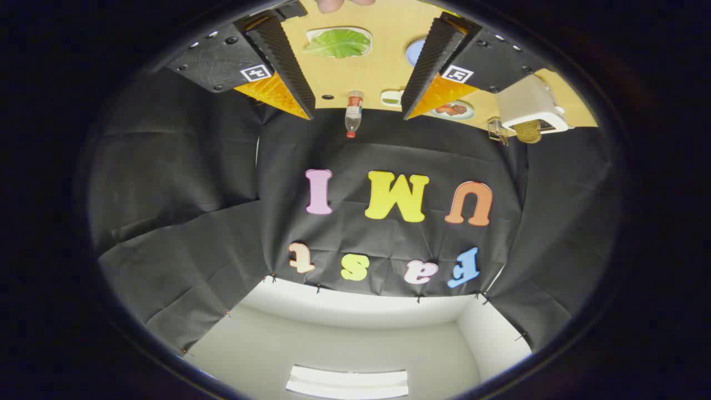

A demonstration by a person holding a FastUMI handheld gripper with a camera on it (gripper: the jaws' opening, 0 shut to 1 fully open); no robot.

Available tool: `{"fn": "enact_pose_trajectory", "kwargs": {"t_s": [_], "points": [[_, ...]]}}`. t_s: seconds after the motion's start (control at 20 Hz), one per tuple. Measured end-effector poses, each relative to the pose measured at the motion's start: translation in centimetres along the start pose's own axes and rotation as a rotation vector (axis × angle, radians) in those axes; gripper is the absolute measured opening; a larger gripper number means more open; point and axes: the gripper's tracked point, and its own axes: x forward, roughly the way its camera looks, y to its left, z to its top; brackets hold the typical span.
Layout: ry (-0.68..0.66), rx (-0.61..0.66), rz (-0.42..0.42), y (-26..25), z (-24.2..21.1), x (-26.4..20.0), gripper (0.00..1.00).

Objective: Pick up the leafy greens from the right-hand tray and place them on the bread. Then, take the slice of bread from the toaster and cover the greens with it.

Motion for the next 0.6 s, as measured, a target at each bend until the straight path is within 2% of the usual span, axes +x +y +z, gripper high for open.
{"fn": "enact_pose_trajectory", "kwargs": {"t_s": [0.6], "points": [[0.017, 0.024, 0.007, 0.41, -0.70, 0.19, 0.95]]}}
